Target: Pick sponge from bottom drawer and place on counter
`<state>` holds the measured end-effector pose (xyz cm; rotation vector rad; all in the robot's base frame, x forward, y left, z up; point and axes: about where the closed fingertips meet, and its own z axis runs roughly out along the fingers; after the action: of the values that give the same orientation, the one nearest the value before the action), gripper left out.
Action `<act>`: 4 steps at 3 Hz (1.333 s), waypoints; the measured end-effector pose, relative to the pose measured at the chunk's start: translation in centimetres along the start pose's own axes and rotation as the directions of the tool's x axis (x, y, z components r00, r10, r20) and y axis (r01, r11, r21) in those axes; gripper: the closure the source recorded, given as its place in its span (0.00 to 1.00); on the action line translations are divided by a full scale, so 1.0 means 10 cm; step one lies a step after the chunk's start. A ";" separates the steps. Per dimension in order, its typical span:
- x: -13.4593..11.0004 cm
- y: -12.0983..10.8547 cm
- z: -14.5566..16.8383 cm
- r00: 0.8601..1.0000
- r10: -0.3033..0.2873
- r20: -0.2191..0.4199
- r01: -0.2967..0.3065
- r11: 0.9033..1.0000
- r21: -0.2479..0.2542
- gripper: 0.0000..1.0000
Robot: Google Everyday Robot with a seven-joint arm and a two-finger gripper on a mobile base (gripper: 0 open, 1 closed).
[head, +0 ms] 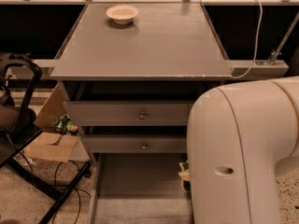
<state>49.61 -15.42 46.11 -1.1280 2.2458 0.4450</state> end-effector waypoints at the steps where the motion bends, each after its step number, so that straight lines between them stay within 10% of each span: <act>1: -0.23 -0.05 -0.50 1.000 -0.010 -0.028 0.011 0.999 0.054 1.00; 3: -1.39 -0.33 -1.32 0.994 -0.105 0.039 0.096 0.980 0.172 1.00; 4: -1.82 -0.82 -1.99 0.988 -0.111 0.110 0.078 0.961 0.266 1.00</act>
Offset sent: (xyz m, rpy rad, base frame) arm 0.0250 -0.0771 0.2967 -0.2118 -0.1541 -0.1363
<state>57.95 -19.51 72.79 -1.0349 2.0616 0.1677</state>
